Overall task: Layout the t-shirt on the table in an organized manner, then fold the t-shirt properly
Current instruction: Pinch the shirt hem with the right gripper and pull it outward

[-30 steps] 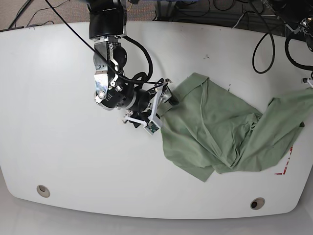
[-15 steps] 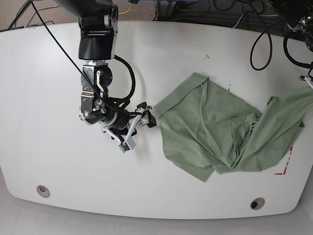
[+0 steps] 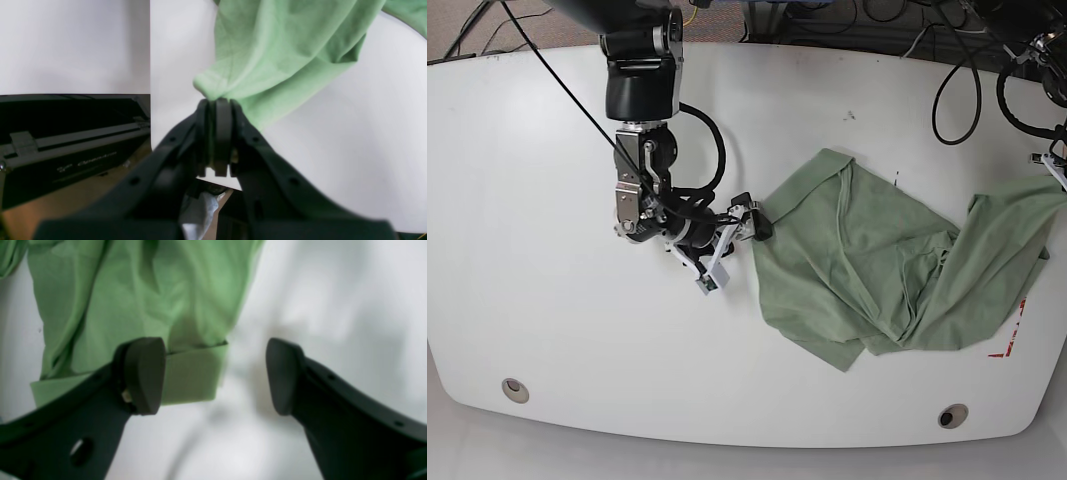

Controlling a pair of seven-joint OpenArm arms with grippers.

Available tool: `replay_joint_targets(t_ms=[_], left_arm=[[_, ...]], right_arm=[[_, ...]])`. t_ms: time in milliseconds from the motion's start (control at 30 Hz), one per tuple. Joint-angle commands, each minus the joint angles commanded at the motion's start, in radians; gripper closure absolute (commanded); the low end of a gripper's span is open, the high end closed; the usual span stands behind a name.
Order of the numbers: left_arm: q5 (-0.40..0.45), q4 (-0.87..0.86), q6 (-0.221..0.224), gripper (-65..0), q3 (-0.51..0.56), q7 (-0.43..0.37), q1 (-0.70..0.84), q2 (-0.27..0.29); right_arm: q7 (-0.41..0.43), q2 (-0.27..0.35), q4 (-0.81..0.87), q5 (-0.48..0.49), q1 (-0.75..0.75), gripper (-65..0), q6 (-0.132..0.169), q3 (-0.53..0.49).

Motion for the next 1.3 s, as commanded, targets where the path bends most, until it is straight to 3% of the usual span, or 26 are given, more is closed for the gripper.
replay_joint_targets(t_ms=[367,567,800,933,1000,1300], left_arm=[[0.000,0.000,0.000,0.0,0.000,0.000,0.000,0.000],[0.000,0.000,0.000,0.0,0.000,0.000,0.000,0.000],[0.000,0.000,0.000,0.0,0.000,0.000,-0.003,0.000],[0.000,0.000,0.000,0.0,0.000,0.000,-0.005,0.000],[0.000,0.000,0.000,0.0,0.000,0.000,-0.005,0.000],[0.000,0.000,0.000,0.0,0.002,-0.002,0.000,0.000]], right_arm=[[0.000,-0.023,-0.025,0.000,-0.002,-43.0,0.000,0.000],[0.035,-0.028,-0.071,0.000,0.000,-23.3,0.000,0.000],[0.048,-0.028,-0.133,0.000,0.000,-16.5,0.000,-0.002],[0.041,-0.021,-0.132,0.000,0.000,0.0,0.000,-0.002],[0.040,-0.017,-0.121,0.000,0.000,0.0,0.000,0.000],[-0.054,0.146,0.034,0.000,-0.015,-0.5,0.000,0.002]])
